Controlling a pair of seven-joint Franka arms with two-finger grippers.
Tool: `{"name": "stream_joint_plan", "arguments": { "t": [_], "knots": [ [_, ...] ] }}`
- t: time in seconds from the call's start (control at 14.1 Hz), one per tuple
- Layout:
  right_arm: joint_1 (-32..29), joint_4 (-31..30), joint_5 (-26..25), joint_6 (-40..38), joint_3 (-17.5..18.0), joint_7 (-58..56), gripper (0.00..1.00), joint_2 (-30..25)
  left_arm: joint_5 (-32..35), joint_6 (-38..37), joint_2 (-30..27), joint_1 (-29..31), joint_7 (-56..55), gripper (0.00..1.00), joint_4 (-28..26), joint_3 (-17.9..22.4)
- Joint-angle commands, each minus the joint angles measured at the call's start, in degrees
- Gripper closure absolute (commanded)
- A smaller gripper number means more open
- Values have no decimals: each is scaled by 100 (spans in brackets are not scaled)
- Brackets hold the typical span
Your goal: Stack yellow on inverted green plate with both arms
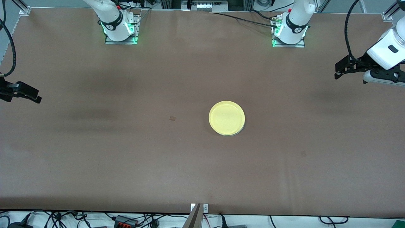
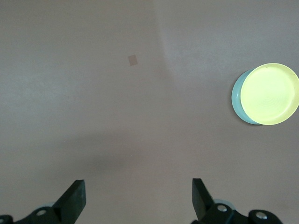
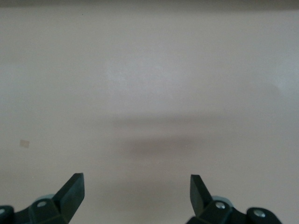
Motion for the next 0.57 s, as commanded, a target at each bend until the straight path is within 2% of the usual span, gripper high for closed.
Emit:
{"name": "stream_joint_plan", "arguments": {
  "t": [0.0, 0.36, 0.5],
  "knots": [
    [-107, -691, -82, 72, 110, -101, 0, -535, -102, -64, 61, 6, 89, 0, 130, -5],
    [-90, -1932, -109, 528, 110, -101, 0, -1371, -102, -73, 61, 6, 89, 0, 130, -5],
    [-90, -2161, -109, 521, 118, -101, 0, -1539, -93, -73, 61, 6, 89, 0, 130, -5]
  ]
}}
